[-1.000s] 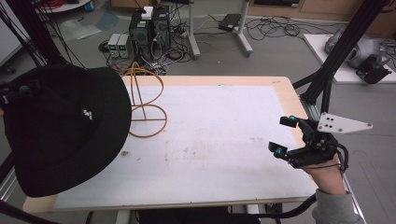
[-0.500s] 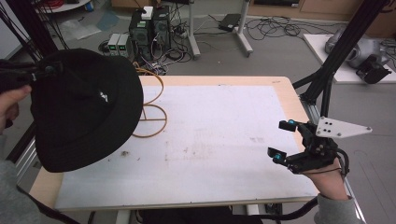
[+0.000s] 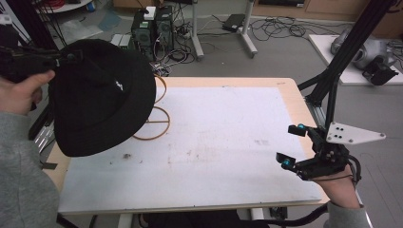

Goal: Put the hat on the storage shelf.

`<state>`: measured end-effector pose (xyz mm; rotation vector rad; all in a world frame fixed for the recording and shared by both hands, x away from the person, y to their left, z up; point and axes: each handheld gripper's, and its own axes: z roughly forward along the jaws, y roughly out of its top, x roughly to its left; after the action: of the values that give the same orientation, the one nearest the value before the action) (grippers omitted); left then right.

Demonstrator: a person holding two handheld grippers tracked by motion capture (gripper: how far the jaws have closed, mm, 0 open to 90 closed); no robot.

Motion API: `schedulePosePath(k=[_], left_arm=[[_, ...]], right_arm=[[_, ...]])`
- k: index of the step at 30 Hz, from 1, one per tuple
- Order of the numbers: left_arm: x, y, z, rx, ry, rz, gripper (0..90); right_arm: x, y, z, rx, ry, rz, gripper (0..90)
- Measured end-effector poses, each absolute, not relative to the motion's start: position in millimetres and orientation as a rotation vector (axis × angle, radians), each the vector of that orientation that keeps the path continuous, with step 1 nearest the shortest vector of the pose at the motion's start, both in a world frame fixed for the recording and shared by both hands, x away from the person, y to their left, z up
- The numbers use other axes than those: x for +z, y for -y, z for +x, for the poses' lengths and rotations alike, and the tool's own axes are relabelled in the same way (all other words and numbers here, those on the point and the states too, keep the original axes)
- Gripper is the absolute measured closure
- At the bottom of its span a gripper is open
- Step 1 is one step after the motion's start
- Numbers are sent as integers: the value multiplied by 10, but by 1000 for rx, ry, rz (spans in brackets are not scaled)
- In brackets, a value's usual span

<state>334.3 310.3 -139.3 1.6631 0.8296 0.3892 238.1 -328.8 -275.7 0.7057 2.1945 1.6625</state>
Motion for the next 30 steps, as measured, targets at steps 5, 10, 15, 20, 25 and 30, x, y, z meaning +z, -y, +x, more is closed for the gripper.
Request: schedulePosePath(k=[5, 10, 15, 20, 25, 30], left_arm=[[-1421, -3101, 3522, 379, -840, 1635, 853], [-1473, -3069, 3664, 358, -851, 1640, 853], [-1499, -3012, 3769, 347, -850, 1633, 853], [-1504, -2949, 3874, 340, -848, 1635, 853], [-1510, -2878, 3986, 340, -850, 1639, 853], [-1531, -2840, 4085, 334, -857, 1626, 853]], right_arm=[[-2804, 3326, 2382, 1643, -2191, 742, 31], [-2821, 3341, 2357, 1627, -2190, 751, 31], [-2844, 3354, 2337, 1624, -2189, 761, 31], [-2859, 3365, 2311, 1622, -2195, 777, 31], [-2850, 3361, 2279, 1624, -2185, 763, 31], [-2846, 3372, 2231, 1622, -2183, 773, 31]])
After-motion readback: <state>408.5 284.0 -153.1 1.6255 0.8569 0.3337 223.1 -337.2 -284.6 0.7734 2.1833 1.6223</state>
